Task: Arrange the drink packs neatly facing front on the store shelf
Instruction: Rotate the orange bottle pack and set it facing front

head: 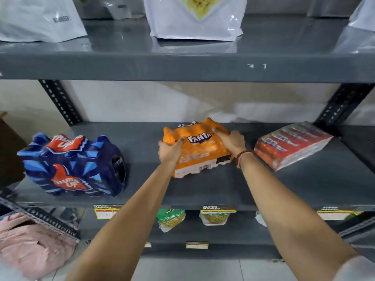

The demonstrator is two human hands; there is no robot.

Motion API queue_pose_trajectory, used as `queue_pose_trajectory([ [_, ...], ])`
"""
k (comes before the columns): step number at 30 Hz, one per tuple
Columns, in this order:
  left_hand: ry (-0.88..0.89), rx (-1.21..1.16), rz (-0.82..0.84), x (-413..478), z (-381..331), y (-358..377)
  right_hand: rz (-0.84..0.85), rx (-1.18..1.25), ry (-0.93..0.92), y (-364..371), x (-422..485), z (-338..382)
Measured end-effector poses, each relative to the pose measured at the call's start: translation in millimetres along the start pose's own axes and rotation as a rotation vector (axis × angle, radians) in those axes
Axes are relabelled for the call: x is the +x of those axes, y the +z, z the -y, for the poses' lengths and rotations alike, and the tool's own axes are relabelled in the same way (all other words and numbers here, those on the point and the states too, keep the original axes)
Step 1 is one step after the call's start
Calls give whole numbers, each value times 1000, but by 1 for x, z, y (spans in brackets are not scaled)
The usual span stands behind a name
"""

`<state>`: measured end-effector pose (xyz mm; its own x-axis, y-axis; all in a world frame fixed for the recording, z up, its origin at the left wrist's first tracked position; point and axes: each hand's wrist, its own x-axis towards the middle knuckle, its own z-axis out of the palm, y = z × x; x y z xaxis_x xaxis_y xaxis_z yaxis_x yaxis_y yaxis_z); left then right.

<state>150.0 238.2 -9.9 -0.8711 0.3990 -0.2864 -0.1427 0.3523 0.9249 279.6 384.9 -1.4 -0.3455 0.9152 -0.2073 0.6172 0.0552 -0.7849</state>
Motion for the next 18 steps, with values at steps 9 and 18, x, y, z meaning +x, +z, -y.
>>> queue_pose_trajectory([
  [9,331,-37,19,0,7,-4,-150,221,-149,9,-10,-18],
  [18,744,175,63,-19,55,-23,55,366,-390,-5,-52,-81],
])
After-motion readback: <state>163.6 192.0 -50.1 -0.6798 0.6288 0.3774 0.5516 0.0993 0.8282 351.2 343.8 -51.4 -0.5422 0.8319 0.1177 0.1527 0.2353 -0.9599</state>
